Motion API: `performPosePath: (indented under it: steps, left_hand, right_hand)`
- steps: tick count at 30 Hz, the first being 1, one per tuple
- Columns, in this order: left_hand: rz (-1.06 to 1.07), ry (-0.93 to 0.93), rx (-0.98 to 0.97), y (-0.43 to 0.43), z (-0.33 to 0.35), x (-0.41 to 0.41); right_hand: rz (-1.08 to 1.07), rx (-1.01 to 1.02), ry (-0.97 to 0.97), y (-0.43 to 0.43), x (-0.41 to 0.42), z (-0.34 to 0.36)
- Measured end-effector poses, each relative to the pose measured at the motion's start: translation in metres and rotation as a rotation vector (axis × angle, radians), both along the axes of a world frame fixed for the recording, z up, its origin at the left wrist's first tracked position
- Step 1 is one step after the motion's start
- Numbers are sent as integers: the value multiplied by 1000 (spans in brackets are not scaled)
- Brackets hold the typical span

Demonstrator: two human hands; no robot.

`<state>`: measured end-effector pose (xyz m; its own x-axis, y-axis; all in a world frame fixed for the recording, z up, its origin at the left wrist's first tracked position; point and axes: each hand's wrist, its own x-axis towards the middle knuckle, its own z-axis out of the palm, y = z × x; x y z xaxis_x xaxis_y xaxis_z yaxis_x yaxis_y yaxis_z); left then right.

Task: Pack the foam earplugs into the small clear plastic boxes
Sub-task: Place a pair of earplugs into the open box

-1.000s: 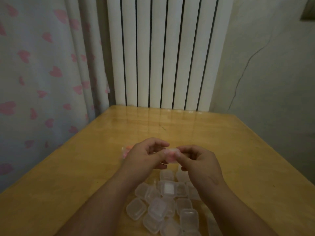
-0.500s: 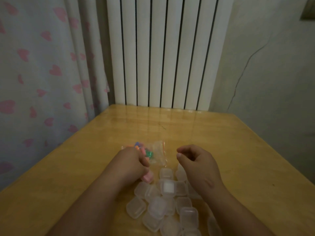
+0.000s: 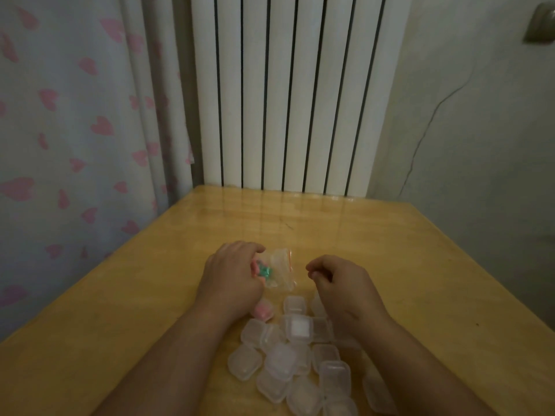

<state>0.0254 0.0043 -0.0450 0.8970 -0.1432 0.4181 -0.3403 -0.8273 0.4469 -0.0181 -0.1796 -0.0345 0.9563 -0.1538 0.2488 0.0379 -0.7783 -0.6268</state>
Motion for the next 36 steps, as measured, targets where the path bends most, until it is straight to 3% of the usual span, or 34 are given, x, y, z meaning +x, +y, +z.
performPosePath:
  steps: [8,13,20,30,36]
  left_hand:
    - [-83,105,56,-1,-8,7]
    - [-73,137,-29,1,-9,7]
    - [-82,139,-46,0,-10,9]
    - [-71,147,-20,-1,-11,10]
    - [-91,81,-37,-3,-11,10]
  right_hand:
    - [64,-171,204,9,20,12]
    - [108,-193,314,25,48,9]
    - [135,-155,197,42,65,9]
    - [245,-204,346,51,71,6]
    - [186,-210,277,57,68,6]
